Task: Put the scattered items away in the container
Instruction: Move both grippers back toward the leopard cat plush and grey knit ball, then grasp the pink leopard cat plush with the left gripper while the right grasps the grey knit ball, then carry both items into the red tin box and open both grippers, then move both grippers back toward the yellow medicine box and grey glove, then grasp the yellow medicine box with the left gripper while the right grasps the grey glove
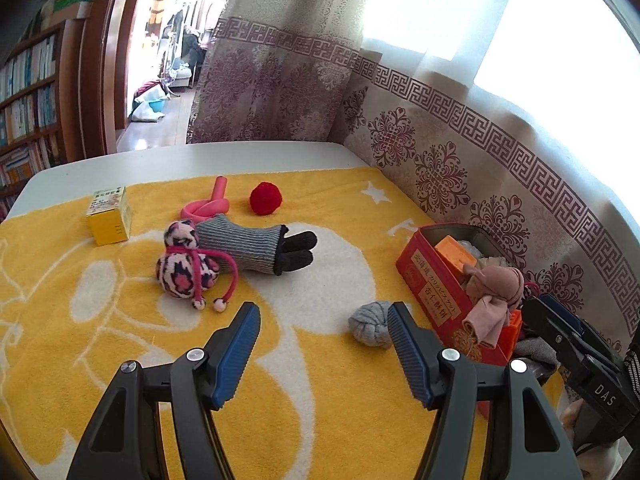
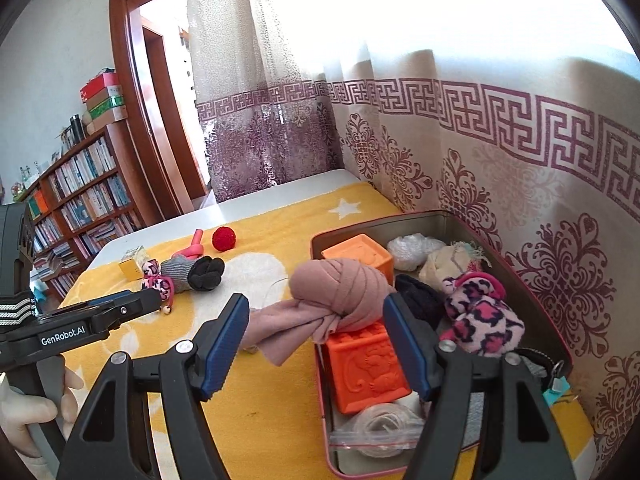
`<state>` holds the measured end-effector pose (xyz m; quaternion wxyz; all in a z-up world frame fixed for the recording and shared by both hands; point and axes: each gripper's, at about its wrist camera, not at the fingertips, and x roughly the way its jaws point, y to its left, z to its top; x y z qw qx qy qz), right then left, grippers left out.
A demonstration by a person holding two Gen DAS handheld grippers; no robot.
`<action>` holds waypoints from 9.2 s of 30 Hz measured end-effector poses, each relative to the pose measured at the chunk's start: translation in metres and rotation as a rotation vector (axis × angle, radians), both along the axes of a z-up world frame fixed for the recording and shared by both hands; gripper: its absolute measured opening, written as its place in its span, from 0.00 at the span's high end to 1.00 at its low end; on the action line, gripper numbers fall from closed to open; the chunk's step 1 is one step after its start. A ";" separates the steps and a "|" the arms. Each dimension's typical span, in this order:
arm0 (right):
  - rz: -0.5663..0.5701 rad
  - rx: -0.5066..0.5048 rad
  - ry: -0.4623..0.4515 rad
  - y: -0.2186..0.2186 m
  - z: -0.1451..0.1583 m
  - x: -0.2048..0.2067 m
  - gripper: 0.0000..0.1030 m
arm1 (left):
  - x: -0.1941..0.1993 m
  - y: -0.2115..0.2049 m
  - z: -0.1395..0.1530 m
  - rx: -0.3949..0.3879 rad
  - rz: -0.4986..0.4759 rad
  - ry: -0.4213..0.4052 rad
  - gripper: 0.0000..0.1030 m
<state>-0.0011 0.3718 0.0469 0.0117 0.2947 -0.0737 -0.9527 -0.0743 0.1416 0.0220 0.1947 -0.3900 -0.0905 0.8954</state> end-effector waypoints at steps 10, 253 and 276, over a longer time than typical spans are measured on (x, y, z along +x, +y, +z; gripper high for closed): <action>0.067 -0.025 -0.001 -0.024 0.000 -0.009 0.29 | 0.001 -0.042 -0.009 0.039 0.064 -0.017 0.34; 0.321 0.070 -0.238 -0.173 -0.068 -0.181 0.24 | -0.184 -0.153 -0.089 -0.082 0.316 -0.141 0.49; 0.355 0.217 -0.226 -0.188 -0.078 -0.187 0.59 | -0.173 -0.155 -0.076 -0.002 0.296 -0.091 0.56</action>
